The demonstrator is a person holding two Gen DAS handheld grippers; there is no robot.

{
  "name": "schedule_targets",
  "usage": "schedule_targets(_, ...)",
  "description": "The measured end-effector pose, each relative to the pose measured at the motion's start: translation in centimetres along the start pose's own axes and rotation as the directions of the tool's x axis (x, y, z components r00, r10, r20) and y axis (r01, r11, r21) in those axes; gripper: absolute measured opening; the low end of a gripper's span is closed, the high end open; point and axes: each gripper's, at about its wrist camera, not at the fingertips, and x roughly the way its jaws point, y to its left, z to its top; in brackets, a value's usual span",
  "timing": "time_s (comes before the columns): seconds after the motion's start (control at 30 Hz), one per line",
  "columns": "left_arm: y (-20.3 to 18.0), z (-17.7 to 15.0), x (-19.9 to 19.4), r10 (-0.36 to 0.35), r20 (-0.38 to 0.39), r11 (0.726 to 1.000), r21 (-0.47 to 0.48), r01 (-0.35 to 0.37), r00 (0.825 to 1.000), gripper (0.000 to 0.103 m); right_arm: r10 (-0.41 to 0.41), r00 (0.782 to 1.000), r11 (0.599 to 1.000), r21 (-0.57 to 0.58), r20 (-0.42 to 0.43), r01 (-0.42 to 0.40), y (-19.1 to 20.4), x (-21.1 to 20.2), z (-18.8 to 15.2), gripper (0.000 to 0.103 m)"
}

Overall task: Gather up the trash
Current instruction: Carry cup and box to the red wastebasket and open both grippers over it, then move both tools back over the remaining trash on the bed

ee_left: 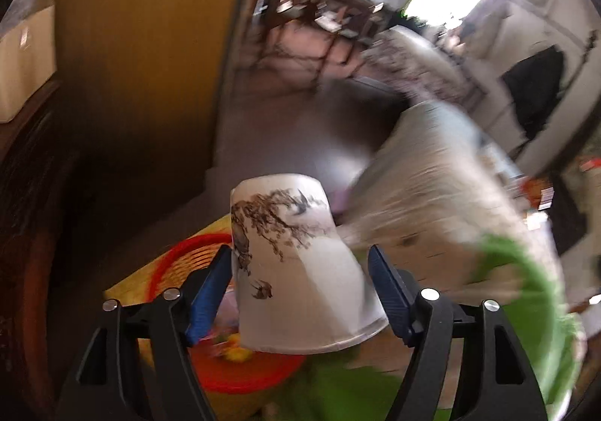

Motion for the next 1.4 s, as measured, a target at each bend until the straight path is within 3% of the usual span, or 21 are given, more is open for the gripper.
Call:
schedule_targets(0.03, 0.9, -0.5, 0.7, 0.05, -0.019, 0.999, 0.003, -0.05, 0.999, 0.08, 0.005, 1.0, 1.0, -0.012, -0.015, -0.005, 0.7, 0.6, 0.0, 0.02)
schedule_targets(0.2, 4.6, -2.2, 0.9, 0.125, -0.041, 0.992, 0.011, -0.125, 0.991, 0.095, 0.027, 0.993, 0.996, -0.076, -0.119, -0.036, 4.7, 4.8, -0.6, 0.02)
schedule_targets(0.47, 12.9, -4.8, -1.6, 0.265, -0.035, 0.957, -0.109, -0.267, 0.964, 0.096, 0.049, 0.956, 0.98, -0.169, -0.29, -0.101, 10.6, 13.1, -2.0, 0.02)
schedule_targets(0.63, 14.9, -5.9, -2.3, 0.324, -0.031, 0.936, -0.131, -0.325, 0.945, 0.096, 0.045, 0.937, 0.973, -0.198, -0.347, -0.12, 12.6, 17.6, -2.7, 0.023)
schedule_targets(0.67, 14.9, -6.0, -2.3, 0.331, -0.03, 0.935, -0.124, -0.332, 0.943, 0.096, 0.035, 0.939, 0.97, -0.213, -0.341, -0.113, 12.8, 18.5, -3.1, 0.025)
schedule_targets(0.7, 14.6, -6.0, -2.2, 0.339, -0.027, 0.934, -0.112, -0.34, 0.94, 0.096, 0.0, 0.939, 0.969, -0.23, -0.343, -0.084, 12.9, 19.3, -3.4, 0.044)
schedule_targets(0.73, 14.1, -5.8, -2.1, 0.346, -0.023, 0.933, -0.097, -0.347, 0.938, 0.096, -0.02, 0.936, 0.972, -0.226, -0.352, -0.064, 12.7, 19.8, -3.7, 0.054)
schedule_targets(0.8, 13.1, -5.6, -2.2, 0.363, -0.003, 0.93, -0.052, -0.363, 0.932, 0.096, 0.001, 0.928, 0.983, -0.17, -0.374, -0.07, 11.9, 20.1, -3.8, 0.058)
schedule_targets(1.03, 8.4, -5.0, -2.9, 0.337, 0.052, 0.939, 0.049, -0.339, 0.94, 0.096, 0.049, 0.95, 0.992, -0.096, -0.308, -0.082, 10.3, 17.1, -3.1, 0.058)
schedule_targets(1.27, 3.0, -4.0, -5.3, 0.32, 0.141, 0.929, 0.149, -0.34, 0.937, 0.097, 0.011, 0.989, 0.992, -0.124, -0.149, -0.03, 9.0, 11.1, -1.0, 0.058)
schedule_targets(1.4, -0.1, -3.1, -6.9, 0.296, 0.194, 0.921, 0.2, -0.333, 0.935, 0.097, -0.003, 0.999, 0.997, -0.073, -0.054, -0.001, 6.5, 6.9, 0.1, 0.058)
